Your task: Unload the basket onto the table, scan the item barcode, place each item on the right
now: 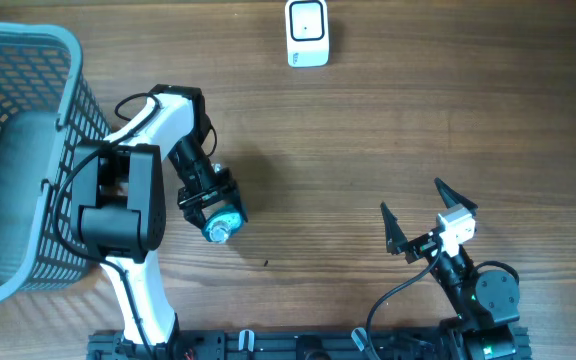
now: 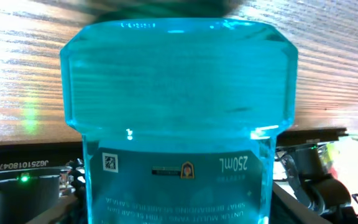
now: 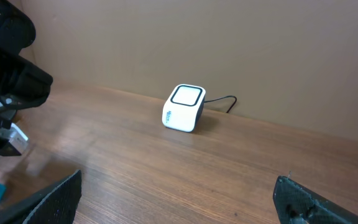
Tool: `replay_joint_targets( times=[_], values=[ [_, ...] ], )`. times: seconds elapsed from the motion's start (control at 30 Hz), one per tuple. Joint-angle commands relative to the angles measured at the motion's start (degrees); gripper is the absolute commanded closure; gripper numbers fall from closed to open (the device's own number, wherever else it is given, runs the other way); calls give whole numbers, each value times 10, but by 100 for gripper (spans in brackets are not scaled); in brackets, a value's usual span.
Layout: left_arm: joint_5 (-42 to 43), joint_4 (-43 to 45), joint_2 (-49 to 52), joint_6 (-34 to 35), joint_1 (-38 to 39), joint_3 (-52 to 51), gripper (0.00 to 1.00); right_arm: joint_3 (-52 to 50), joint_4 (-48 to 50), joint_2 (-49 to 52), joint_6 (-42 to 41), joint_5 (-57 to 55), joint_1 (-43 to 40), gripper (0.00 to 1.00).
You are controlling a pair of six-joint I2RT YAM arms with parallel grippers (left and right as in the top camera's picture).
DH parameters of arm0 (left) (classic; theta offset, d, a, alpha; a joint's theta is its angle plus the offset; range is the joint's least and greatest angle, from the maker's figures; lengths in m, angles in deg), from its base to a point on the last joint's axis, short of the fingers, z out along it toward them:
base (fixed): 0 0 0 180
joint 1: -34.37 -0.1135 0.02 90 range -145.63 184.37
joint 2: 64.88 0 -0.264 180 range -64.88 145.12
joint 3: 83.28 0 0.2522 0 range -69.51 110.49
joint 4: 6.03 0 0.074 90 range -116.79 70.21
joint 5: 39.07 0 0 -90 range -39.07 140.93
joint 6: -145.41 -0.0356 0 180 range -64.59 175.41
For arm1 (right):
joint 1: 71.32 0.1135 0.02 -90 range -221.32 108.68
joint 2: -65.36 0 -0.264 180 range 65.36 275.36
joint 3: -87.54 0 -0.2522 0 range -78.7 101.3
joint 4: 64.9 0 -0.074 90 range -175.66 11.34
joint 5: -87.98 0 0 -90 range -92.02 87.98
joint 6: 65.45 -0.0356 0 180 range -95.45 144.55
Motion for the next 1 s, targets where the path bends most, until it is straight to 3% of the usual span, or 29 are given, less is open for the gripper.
replay_joint_targets(
  times=[0.0,0.07,0.13,0.23,0.3,0.37,0.6,0.67,0.7,0.97],
  values=[
    [2,24,5,-8,-2,9,33,-1,1,-6,-1,-6,-2,0],
    [2,26,5,-8,-2,9,18,-1,1,-6,-1,-6,-2,0],
    [2,28,5,-8,-2,9,19,-1,1,-6,-1,-6,-2,0],
    [2,31,5,-8,-2,9,31,-1,1,-6,-1,-6,-2,0],
    [2,31,5,-8,-2,9,32,-1,1,-6,-1,-6,-2,0],
    [2,32,5,-8,-2,9,24,-1,1,-6,-1,-6,-2,0],
    [2,32,5,-8,-2,10,25,-1,1,-6,-1,-6,-2,0],
    [2,23,5,-8,-2,18,13,-1,1,-6,-1,-6,-2,0],
    [2,18,5,-8,-2,24,0,-1,1,-6,-1,-6,-2,0],
    [-55,-29,-37,16,2,120,0,-1,1,-6,-1,-6,-2,0]
  ],
)
